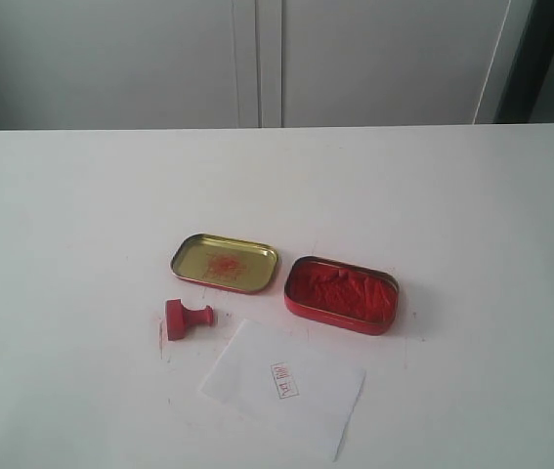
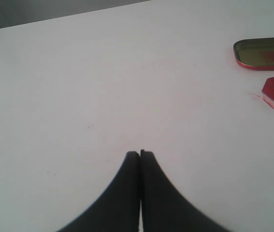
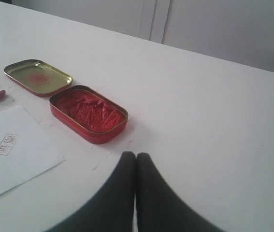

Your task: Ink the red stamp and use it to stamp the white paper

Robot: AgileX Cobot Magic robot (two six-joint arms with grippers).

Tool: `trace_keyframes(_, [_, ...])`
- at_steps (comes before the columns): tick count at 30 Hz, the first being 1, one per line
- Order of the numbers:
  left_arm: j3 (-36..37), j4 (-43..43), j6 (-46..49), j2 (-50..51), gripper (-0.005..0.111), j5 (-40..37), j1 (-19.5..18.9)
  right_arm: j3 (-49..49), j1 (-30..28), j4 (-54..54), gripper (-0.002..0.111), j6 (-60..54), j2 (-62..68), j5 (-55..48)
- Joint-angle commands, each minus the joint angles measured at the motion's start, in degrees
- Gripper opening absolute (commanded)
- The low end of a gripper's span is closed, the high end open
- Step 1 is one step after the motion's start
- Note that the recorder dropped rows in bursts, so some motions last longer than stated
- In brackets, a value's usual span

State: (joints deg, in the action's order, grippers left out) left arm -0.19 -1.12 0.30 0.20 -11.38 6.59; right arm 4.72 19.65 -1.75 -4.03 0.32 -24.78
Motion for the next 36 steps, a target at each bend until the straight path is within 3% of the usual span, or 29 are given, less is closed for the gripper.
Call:
trace_keyframes(1, [0.2, 0.2, 0.2, -0.2, 0.0, 0.2, -0.2, -0.3, -0.4, 0.0, 0.0, -0.2, -0.3, 1.0])
trace_keyframes(21, [0.2, 0.2, 0.2, -0.2, 0.0, 0.2, -0.2, -0.3, -0.4, 0.0, 0.0, 0.2, -0.3, 1.1])
trace_keyframes(26, [0.2, 0.2, 0.2, -0.2, 0.0, 0.2, -0.2, -0.4, -0.4, 0.1, 0.0, 12.9, -0.3, -0.3])
trace_keyframes(32, [0.2, 0.2, 0.2, -0.2, 0.0, 0.2, -0.2, -3.3, -0.4, -0.6, 0.0, 13.3, -0.3, 2.1])
trace_keyframes(36, [0.2, 0.2, 0.2, -0.2, 0.0, 0.2, -0.2, -4.7, -0.4, -7.1, 0.0, 13.3, -0.3, 5.3])
